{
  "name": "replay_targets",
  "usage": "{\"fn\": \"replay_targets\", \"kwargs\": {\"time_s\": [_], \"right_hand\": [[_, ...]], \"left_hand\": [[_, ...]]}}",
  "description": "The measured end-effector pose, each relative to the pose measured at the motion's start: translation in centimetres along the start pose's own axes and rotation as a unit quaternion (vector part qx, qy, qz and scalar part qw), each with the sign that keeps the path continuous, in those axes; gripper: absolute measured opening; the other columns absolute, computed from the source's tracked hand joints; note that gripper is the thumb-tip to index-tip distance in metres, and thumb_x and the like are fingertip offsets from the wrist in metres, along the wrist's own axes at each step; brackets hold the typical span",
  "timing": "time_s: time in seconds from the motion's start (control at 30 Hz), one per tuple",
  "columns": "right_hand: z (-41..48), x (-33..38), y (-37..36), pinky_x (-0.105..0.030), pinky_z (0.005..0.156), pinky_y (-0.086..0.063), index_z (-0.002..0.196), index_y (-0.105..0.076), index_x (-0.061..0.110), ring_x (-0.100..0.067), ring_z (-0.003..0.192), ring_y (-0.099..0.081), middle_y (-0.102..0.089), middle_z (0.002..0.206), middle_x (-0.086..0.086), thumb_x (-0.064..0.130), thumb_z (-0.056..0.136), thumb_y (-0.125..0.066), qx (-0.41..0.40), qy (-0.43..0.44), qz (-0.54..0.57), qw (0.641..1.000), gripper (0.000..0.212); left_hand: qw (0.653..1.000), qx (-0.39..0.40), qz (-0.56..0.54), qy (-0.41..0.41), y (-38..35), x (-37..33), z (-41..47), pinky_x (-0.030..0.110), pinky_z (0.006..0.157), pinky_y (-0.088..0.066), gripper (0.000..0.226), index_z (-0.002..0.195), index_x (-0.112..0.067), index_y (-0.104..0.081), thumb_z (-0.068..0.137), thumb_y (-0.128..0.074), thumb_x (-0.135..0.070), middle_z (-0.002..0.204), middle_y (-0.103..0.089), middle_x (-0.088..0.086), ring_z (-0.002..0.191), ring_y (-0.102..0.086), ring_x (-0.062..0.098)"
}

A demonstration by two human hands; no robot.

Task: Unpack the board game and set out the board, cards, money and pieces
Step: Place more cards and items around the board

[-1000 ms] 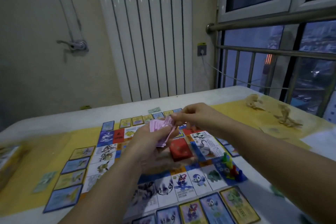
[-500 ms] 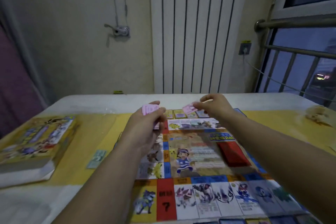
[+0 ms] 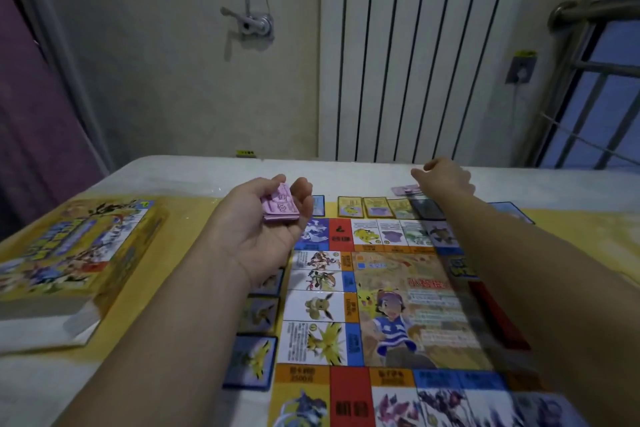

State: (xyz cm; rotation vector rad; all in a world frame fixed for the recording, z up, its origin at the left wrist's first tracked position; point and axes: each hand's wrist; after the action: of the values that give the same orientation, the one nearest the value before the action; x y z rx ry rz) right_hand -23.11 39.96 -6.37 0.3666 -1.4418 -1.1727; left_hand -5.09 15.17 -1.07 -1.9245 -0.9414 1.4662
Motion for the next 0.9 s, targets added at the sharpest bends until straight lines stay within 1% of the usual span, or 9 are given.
{"fn": "replay_targets", "kwargs": {"time_s": [0.07,0.13,0.23,0.33,0.4,0.53,0.67,0.8,0.9], "right_hand": [[-1.2,0.3,0.7,-0.040,0.095,-0.036,0.116,-0.060,0.020,-0.029,0.115,-0.049,-0.061,0.120,-0.009,0.045,0.090,-0.055,-0.005,0.052,0.007,0.999,0.036],[-3.4,1.4,2.1,-0.037,0.088,-0.044,0.110,-0.062,0.017,-0.022,0.098,-0.057,-0.065,0.110,-0.007,0.040,0.092,-0.055,0.028,0.121,0.063,0.990,0.030],[-8.6,4.2,5.2,-0.026,0.066,-0.043,0.106,-0.063,0.013,-0.011,0.076,-0.054,-0.066,0.102,-0.002,0.037,0.095,-0.052,0.162,0.182,0.202,0.949,0.029],[-14.5,6.9,7.6,-0.028,0.072,-0.044,0.100,-0.065,0.016,-0.013,0.075,-0.055,-0.068,0.098,-0.001,0.049,0.090,-0.054,0.336,0.203,0.248,0.885,0.037],[-18.0,8.3,8.3,-0.030,0.073,-0.046,0.097,-0.067,0.015,-0.012,0.074,-0.057,-0.068,0.090,0.002,0.054,0.082,-0.060,0.384,0.231,0.226,0.865,0.042],[-23.5,10.1,7.7,-0.020,0.055,-0.038,0.071,-0.068,0.011,-0.010,0.060,-0.051,-0.062,0.061,0.002,0.032,0.080,-0.073,0.392,0.268,0.232,0.849,0.023],[-26.4,11.5,6.2,-0.009,0.039,-0.033,0.065,-0.064,0.013,0.005,0.039,-0.045,-0.055,0.043,0.013,0.018,0.084,-0.070,0.396,0.270,0.236,0.845,0.021],[-26.9,12.6,4.4,-0.010,0.041,-0.036,0.076,-0.068,0.011,-0.007,0.057,-0.049,-0.063,0.066,0.008,0.022,0.088,-0.066,0.336,0.246,0.254,0.873,0.017],[-26.4,13.0,2.5,-0.013,0.041,-0.036,0.087,-0.071,0.006,-0.010,0.057,-0.047,-0.065,0.074,0.000,0.022,0.086,-0.068,0.313,0.239,0.212,0.894,0.017]], "left_hand": [[1.000,0.006,0.011,-0.001,-0.1,0.3,-0.3,0.024,0.049,-0.055,0.022,0.112,-0.001,-0.052,0.097,-0.036,-0.001,0.087,-0.064,0.020,0.074,-0.064,0.022],[0.999,0.015,0.049,-0.015,-0.2,0.7,-0.8,0.023,0.050,-0.055,0.024,0.116,0.000,-0.050,0.098,-0.034,0.003,0.086,-0.067,0.019,0.068,-0.069,0.021],[0.992,0.021,0.115,-0.051,0.0,1.0,-1.8,0.021,0.052,-0.056,0.023,0.116,0.000,-0.051,0.098,-0.037,0.002,0.084,-0.070,0.014,0.063,-0.071,0.016],[0.983,0.005,0.165,-0.077,1.0,1.3,-3.6,0.019,0.053,-0.055,0.021,0.112,0.002,-0.057,0.096,-0.045,0.001,0.082,-0.072,0.011,0.064,-0.071,0.012],[0.976,-0.004,0.190,-0.103,1.9,1.2,-5.3,0.019,0.051,-0.053,0.014,0.099,-0.001,-0.062,0.093,-0.050,0.001,0.074,-0.073,0.009,0.062,-0.070,0.011],[0.950,-0.040,0.256,-0.172,4.5,0.8,-8.4,0.023,0.055,-0.050,0.018,0.082,-0.011,-0.065,0.088,-0.056,0.003,0.061,-0.070,0.004,0.052,-0.065,0.011],[0.930,-0.091,0.286,-0.211,7.5,0.0,-10.1,0.014,0.040,-0.040,0.010,0.094,-0.007,-0.067,0.090,-0.058,-0.003,0.058,-0.065,0.000,0.045,-0.057,0.004],[0.946,-0.142,0.159,-0.246,10.0,-1.1,-10.4,0.011,0.035,-0.033,0.015,0.099,-0.015,-0.058,0.094,-0.050,-0.002,0.068,-0.056,0.004,0.039,-0.048,-0.001],[0.960,-0.144,0.036,-0.239,11.2,-2.2,-10.3,0.010,0.036,-0.032,0.019,0.098,-0.014,-0.055,0.096,-0.043,0.000,0.071,-0.053,0.003,0.038,-0.045,0.001]]}}
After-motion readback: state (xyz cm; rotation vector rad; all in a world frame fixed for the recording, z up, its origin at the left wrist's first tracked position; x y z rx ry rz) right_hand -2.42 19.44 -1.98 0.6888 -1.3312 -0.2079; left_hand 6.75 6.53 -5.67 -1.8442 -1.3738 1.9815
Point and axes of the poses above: each hand's wrist, its own z-axis towards the middle knuckle, its own y-axis out of the back of the hand, x = y × z
